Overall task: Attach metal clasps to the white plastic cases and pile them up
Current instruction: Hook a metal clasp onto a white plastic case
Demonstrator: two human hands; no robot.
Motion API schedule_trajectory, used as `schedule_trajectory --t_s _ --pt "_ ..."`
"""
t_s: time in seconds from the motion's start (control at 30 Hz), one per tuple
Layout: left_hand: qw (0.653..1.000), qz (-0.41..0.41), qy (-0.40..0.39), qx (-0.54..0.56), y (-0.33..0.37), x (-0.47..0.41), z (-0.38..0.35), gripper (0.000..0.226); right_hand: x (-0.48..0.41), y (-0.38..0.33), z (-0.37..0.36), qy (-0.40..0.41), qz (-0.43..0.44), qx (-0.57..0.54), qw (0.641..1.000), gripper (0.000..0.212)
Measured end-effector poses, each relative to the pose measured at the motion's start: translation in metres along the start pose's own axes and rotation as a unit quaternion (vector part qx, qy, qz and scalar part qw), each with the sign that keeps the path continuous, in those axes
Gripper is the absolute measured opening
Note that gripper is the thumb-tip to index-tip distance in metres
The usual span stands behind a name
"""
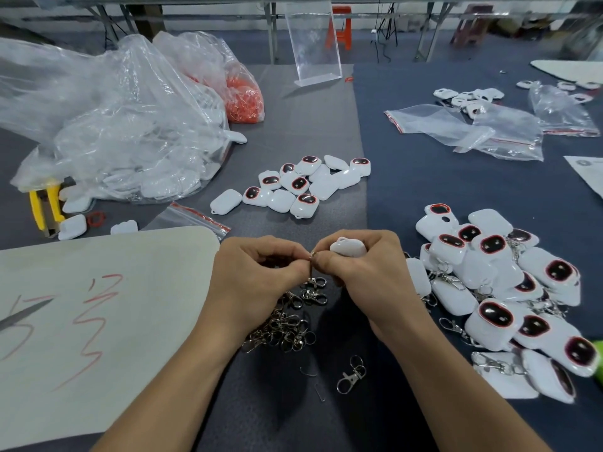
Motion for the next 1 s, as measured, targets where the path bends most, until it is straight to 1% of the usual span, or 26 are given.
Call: schedule_trajectory --t_s 0.13,0.3,0.37,0.43,0.5,0.57,0.6,0.63,0.67,0.7,0.73,0.77,0.8,0.83,0.87,0.9,0.93,1.0 --pt "1.000 0.005 -0.027 0.007 0.000 -0.001 0.001 0.016 0.000 -0.004 0.000 -0.031 0.021 0.009 0.999 0.020" --pt "0.998 -0.002 -0.055 -0.010 -0.001 -0.001 0.001 0.017 0.001 -0.008 0.001 -0.067 0.047 0.028 0.996 0.015" --pt "0.999 -0.009 -0.050 -0.018 -0.001 0.000 -0.001 0.015 0.001 -0.008 0.001 -0.075 0.054 0.030 0.995 0.016" --pt "0.999 -0.016 -0.046 -0.024 -0.001 0.001 -0.002 0.009 0.001 -0.009 0.002 -0.081 0.063 0.033 0.994 0.016" --pt "0.999 -0.019 -0.038 -0.032 -0.001 0.001 -0.002 0.010 0.001 -0.010 0.001 -0.082 0.067 0.039 0.994 0.017" --pt "0.999 -0.022 -0.015 -0.042 0.000 0.002 -0.001 0.010 0.001 -0.008 0.000 -0.070 0.047 0.051 0.995 0.016" --pt "0.998 -0.024 0.010 -0.053 0.001 0.003 0.000 0.010 0.001 -0.004 0.002 -0.053 0.024 0.059 0.997 0.016" --pt "0.995 -0.029 0.045 -0.082 0.002 0.004 0.003 0.011 0.000 -0.001 0.004 -0.028 -0.005 0.076 0.997 0.017" --pt "0.987 -0.035 0.083 -0.134 0.003 0.005 0.008 0.012 0.000 0.003 0.008 -0.002 -0.030 0.101 0.994 0.020" --pt "0.971 -0.038 0.118 -0.206 0.005 0.006 0.013 0.012 -0.001 0.006 0.011 0.016 -0.049 0.128 0.990 0.024" --pt "0.944 -0.036 0.145 -0.295 0.006 0.007 0.017 0.010 -0.001 0.007 0.013 0.024 -0.060 0.146 0.987 0.029" --pt "0.910 -0.032 0.155 -0.383 0.007 0.007 0.019 0.008 -0.001 0.008 0.014 0.025 -0.068 0.155 0.985 0.032" --pt "0.879 -0.030 0.142 -0.453 0.007 0.006 0.019 0.010 -0.001 0.008 0.014 0.022 -0.072 0.161 0.984 0.031" --pt "0.857 -0.028 0.111 -0.502 0.004 0.004 0.016 0.013 -0.001 0.008 0.014 0.018 -0.071 0.171 0.983 0.028" --pt "0.848 -0.025 0.070 -0.525 0.001 0.002 0.010 0.014 -0.002 0.007 0.014 0.013 -0.067 0.189 0.980 0.024" --pt "0.850 -0.021 0.032 -0.526 -0.002 0.000 0.005 0.014 -0.002 0.007 0.013 0.006 -0.062 0.213 0.975 0.022" --pt "0.862 -0.015 0.000 -0.507 -0.004 -0.001 0.001 0.012 -0.002 0.006 0.014 0.000 -0.057 0.236 0.970 0.019" --pt "0.891 -0.010 -0.038 -0.452 -0.007 -0.004 -0.001 0.012 -0.003 0.005 0.017 -0.004 -0.046 0.262 0.964 0.013"
Point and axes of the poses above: each hand's wrist, its own x-axis away from the middle knuckle, its own z-axis out of the back of the hand, y = z × x, the point moved 5 cm from there along -x, towards the middle knuckle, and after that the axes turned 7 degrees about -y, right-handed, at the moved point
